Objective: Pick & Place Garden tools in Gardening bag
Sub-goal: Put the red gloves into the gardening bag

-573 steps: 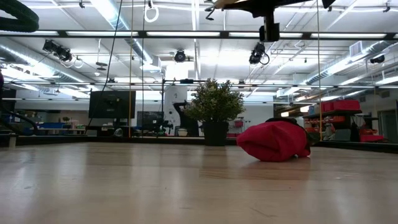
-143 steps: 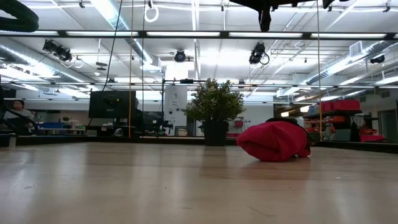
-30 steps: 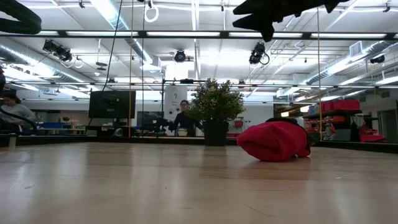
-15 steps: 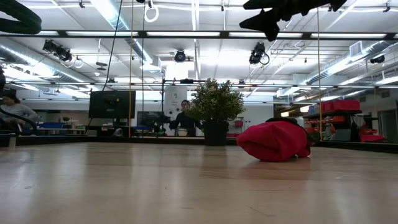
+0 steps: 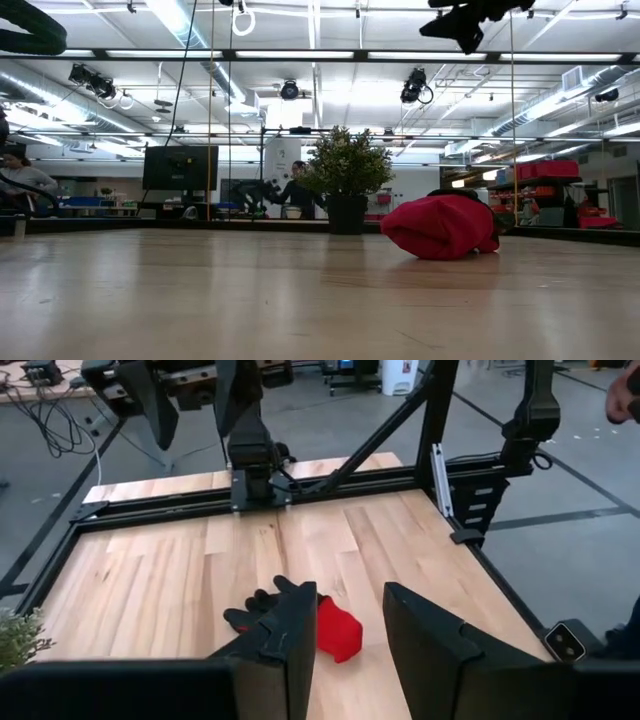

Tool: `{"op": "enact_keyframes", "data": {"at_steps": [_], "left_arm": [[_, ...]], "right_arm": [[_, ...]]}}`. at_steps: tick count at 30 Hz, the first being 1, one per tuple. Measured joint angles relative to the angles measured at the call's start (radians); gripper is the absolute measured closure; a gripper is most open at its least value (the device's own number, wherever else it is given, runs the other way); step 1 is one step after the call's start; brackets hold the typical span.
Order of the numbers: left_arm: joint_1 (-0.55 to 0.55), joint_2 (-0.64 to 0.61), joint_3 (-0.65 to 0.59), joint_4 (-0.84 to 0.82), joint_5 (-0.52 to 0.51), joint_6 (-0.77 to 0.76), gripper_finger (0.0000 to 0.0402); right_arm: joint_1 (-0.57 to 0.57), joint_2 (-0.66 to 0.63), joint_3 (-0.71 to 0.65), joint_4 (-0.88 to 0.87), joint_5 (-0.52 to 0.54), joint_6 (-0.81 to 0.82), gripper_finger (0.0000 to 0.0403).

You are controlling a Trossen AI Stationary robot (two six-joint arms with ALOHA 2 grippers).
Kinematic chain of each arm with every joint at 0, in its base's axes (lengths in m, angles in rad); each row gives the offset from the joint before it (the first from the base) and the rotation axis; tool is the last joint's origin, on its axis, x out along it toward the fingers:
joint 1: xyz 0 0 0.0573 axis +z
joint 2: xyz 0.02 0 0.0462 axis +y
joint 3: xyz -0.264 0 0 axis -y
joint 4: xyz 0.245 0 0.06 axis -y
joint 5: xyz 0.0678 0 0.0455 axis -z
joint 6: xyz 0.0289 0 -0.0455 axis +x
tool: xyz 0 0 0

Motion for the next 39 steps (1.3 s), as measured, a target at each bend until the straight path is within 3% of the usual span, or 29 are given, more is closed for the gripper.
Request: {"op": "enact_keyframes", "data": {"at_steps": [12, 21, 39], "left_arm": [[0.0, 0.0, 0.0, 0.001, -0.044, 0.001, 0.0278], [0.0, 0.0, 0.0, 0.001, -0.053, 0.001, 0.0278], [0.0, 0.0, 0.0, 0.0, -0.087, 0.002, 0.0278]], "right_arm": [[0.0, 0.026, 0.224, -0.381, 0.087, -0.165, 0.0166], [0.028, 0.068, 0.205, -0.515, 0.083, -0.341, 0.0166], [0.149, 0.276, 0.097, -0.515, 0.079, -0.576, 0.0166]]}}
